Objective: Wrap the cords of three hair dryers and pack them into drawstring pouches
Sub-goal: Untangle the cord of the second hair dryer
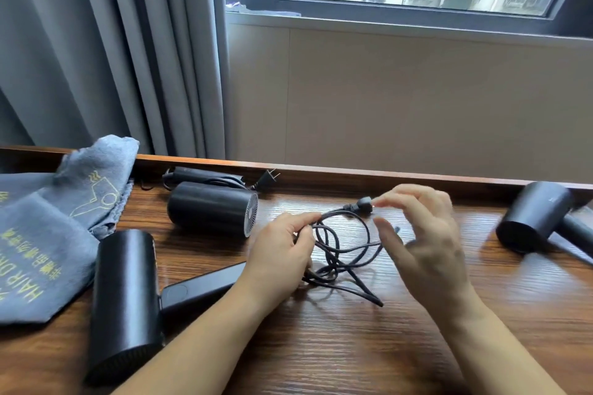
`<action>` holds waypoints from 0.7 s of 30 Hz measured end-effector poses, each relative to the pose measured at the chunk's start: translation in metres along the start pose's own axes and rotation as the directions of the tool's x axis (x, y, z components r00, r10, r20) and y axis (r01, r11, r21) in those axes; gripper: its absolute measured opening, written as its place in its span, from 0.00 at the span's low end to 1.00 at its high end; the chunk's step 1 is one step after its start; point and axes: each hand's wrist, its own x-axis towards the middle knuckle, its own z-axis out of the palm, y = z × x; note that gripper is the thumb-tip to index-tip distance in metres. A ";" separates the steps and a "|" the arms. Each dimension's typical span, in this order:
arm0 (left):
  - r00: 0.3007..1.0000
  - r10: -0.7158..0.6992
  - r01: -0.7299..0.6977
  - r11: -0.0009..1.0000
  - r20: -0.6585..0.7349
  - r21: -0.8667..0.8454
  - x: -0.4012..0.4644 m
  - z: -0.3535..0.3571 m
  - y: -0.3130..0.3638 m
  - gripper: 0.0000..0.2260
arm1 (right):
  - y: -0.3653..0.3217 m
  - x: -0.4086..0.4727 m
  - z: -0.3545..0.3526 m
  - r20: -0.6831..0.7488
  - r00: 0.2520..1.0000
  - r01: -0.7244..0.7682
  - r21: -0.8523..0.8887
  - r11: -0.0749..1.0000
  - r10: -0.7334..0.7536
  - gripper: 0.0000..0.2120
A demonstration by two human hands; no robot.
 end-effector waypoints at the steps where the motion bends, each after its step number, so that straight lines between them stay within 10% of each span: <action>1: 1.000 0.005 -0.005 1.000 0.014 -0.005 -0.001 0.002 0.001 0.14 | -0.005 -0.001 0.000 0.013 0.997 0.073 0.064 0.995 -0.074 0.07; 7: 1.000 -0.007 0.007 1.000 0.029 -0.013 -0.001 0.004 -0.001 0.16 | -0.003 -0.010 0.016 0.475 0.872 -0.151 0.027 0.988 0.121 0.12; 21: 0.997 -0.040 0.042 0.999 0.062 -0.031 -0.001 0.006 0.000 0.19 | 0.009 -0.006 0.006 0.641 0.723 -0.227 -0.131 0.965 0.257 0.10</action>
